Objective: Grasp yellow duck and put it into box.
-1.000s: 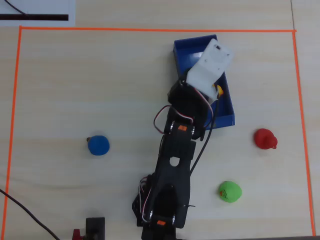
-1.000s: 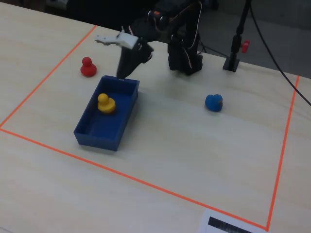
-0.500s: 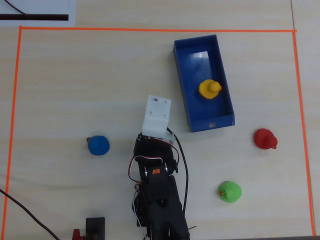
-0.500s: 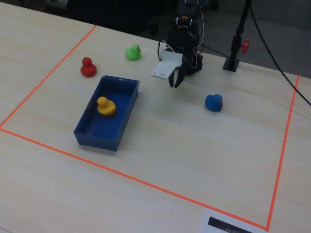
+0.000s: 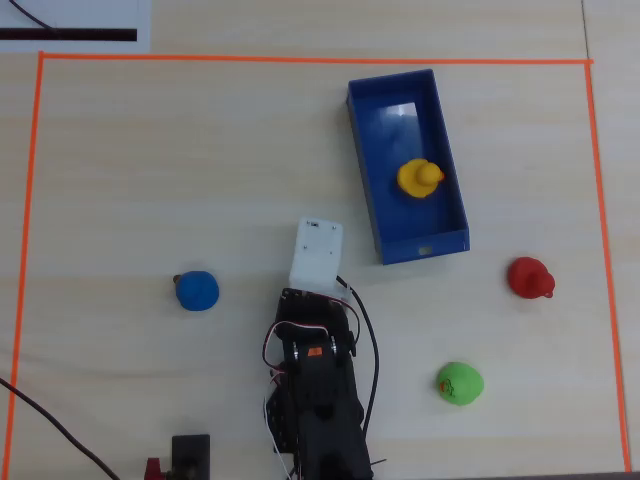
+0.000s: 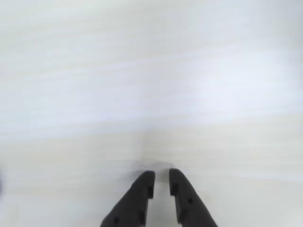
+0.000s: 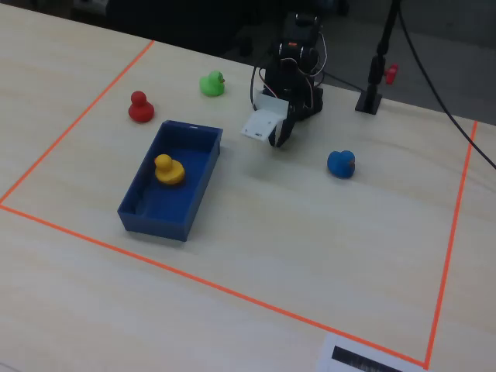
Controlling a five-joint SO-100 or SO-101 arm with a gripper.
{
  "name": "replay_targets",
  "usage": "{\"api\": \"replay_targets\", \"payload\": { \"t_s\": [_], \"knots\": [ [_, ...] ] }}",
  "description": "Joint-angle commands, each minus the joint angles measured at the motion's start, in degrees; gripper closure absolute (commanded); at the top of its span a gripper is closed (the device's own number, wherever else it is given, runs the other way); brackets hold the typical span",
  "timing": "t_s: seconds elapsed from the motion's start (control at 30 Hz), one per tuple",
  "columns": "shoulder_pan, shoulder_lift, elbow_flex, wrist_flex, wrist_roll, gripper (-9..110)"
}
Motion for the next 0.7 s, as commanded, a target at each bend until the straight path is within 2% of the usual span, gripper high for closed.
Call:
{"api": "replay_targets", "payload": {
  "t_s": [0.0, 0.67],
  "knots": [
    [0.35, 0.00, -0.35, 1.76, -0.09, 101],
    [0.97, 0.00, -0.35, 1.76, 1.67, 100]
  ]
}}
